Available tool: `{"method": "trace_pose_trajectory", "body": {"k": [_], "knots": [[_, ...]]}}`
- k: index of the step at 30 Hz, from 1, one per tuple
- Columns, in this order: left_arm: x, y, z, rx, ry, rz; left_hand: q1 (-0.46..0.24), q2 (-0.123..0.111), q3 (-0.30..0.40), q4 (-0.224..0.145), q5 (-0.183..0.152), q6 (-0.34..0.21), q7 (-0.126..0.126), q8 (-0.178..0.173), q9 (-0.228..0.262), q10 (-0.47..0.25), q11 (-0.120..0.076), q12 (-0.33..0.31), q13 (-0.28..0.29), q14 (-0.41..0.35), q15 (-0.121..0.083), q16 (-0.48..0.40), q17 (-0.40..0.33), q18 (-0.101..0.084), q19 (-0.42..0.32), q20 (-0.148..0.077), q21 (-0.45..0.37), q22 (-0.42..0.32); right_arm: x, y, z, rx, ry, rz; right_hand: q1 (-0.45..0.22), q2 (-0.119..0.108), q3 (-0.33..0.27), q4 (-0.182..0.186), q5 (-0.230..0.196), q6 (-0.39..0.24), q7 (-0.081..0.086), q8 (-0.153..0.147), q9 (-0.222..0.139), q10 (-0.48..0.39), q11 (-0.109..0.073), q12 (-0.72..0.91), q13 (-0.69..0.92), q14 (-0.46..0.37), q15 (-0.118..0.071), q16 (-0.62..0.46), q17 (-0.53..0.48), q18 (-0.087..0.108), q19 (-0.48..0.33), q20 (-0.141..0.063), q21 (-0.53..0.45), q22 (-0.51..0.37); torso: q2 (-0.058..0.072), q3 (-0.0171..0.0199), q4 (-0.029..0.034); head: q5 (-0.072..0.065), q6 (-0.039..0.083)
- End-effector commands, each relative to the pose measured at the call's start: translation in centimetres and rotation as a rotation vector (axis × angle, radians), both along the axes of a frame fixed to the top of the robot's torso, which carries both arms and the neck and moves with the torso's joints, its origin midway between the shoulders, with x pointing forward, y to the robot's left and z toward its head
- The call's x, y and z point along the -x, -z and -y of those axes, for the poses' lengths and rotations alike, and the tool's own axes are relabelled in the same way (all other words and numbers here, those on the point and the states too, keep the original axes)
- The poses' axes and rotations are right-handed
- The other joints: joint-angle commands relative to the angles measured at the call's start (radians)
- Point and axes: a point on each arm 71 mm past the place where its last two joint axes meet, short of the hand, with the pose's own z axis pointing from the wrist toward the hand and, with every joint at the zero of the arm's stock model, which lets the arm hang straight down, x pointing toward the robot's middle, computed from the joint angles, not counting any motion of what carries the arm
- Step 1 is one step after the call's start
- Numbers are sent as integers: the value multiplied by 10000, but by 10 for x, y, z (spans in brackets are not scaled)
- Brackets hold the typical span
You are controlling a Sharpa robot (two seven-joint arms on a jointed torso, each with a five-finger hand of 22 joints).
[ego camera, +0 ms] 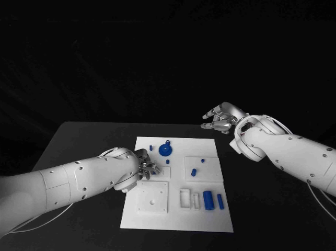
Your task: Assemble the parts on the task board
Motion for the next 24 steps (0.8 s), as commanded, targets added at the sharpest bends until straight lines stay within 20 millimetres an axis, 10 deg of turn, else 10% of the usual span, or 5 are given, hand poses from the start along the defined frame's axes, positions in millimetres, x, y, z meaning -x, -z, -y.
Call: {"method": "trace_pose_trajectory", "body": {"k": [1,24], "knots": [[4,6,4,-164,276,-426,144,264,-2,55,-38,2162,-1305,14,-29,475,-87,79,17,6,-30,41,23,29,78,31,-35,119,0,1,-2,74,-113,-103,-70,23,42,-8,68,42,-34,-49,5,-73,14,-47,-7,-8,35,-60,12,61,357,18,-33,1100,1,1,2,-12,0],[1,6,6,-234,358,-459,202,320,-34,99,-143,2237,-1316,14,13,472,-78,171,-26,12,-16,105,85,46,107,59,-102,157,-1,2,-3,78,-141,-143,-63,24,61,-18,67,42,-33,-49,5,-77,13,-50,-10,-6,35,-55,20,60,357,17,-36,1099,7,6,-11,-34,18]]}}
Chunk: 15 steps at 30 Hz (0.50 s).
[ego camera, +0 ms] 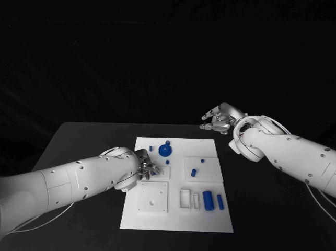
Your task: Assemble the parts on the task board
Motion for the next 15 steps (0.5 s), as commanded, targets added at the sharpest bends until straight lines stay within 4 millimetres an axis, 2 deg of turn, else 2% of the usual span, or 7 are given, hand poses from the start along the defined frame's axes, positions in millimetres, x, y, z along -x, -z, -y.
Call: {"method": "trace_pose_trajectory", "body": {"k": [1,15], "knots": [[3,6,4,-130,278,-386,259,282,43,30,-49,2123,-1312,-26,21,418,-129,55,-20,11,-19,46,-7,46,73,23,-53,161,0,1,-1,66,-109,-81,-67,20,61,-19,32,42,-32,-49,5,-78,12,-50,-13,-6,35,-55,9,60,357,16,-37,1100,2,-3,-13,-15,-6],[2,7,7,-410,581,-891,299,286,63,-54,-19,2110,-1303,-26,26,417,-122,56,-53,5,-10,39,-15,40,53,30,-80,166,-1,3,-3,96,-143,-180,-66,22,91,-36,16,41,-30,-49,5,-83,14,-47,-10,-13,36,-68,8,59,355,17,-35,1101,0,-7,11,-51,-22]]}}
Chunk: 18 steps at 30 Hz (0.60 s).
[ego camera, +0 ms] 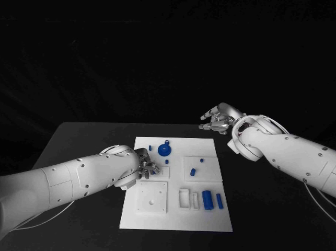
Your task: Assemble the parts on the task board
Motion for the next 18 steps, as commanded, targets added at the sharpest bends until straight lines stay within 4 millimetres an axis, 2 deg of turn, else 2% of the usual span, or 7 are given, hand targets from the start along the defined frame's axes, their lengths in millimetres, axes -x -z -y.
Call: {"method": "trace_pose_trajectory", "body": {"k": [1,5,12,18], "knots": [[6,9,6,-253,428,-743,298,286,46,-22,19,1969,-1302,11,22,326,-214,56,-19,-9,-32,40,-3,45,53,30,-41,167,0,1,-2,79,-126,-117,-66,22,58,-3,17,57,-14,-49,5,-83,14,-47,-11,-14,36,-68,10,59,354,17,-35,1101,-3,-2,16,-2,-3],[5,9,7,-310,484,-835,298,286,46,-22,19,1969,-1302,11,22,326,-214,56,-19,-9,-32,40,-3,45,53,30,-41,167,0,2,-2,82,-135,-139,-66,22,58,-3,17,57,-14,-49,5,-83,14,-47,-11,-14,36,-68,10,59,354,17,-35,1101,-5,-13,18,-3,-6],[3,9,11,-453,592,-987,314,273,65,-102,147,1973,-1299,13,24,327,-214,64,-34,-8,-32,48,12,41,54,26,-44,172,0,3,-3,86,-146,-182,-66,22,58,-3,17,57,-14,-49,5,-83,14,-47,-11,-14,36,-68,10,59,354,17,-35,1101,0,3,4,7,-13],[2,8,14,-512,669,-1090,306,289,101,-148,217,1972,-1297,11,23,327,-216,77,-40,-6,-31,60,31,36,52,24,-39,176,-1,4,-4,89,-155,-205,-66,22,58,-3,17,57,-14,-49,5,-83,14,-47,-11,-14,36,-68,10,59,354,17,-35,1101,-8,-16,8,-10,-3]]}}
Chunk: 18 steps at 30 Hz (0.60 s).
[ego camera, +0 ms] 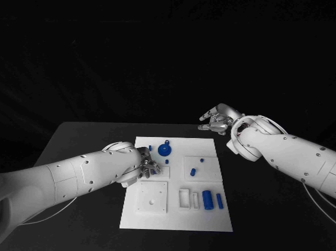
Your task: Assemble the parts on the task board
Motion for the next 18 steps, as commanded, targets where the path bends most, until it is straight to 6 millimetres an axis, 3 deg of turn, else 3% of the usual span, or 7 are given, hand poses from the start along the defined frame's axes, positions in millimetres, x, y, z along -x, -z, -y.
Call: {"method": "trace_pose_trajectory", "body": {"k": [1,18], "knots": [[8,12,7,-159,436,-776,304,292,60,-78,48,1870,-1336,-10,-22,274,-269,38,-18,3,-86,60,10,100,54,24,-39,178,0,1,-1,75,-108,-105,-66,22,50,5,17,58,-13,-49,5,-83,13,-47,-12,-13,36,-68,12,58,355,17,-35,1101,-6,-11,-2,-9,1],[5,-5,8,0,646,-1204,263,330,108,-144,70,1865,-1337,-8,1,273,-275,53,-35,5,-90,77,41,92,43,15,-35,177,0,5,-2,91,-101,-196,-66,22,50,5,17,58,-13,-49,5,-83,13,-47,-12,-13,36,-68,12,58,355,17,-35,1101,-7,-19,8,22,2]]}}
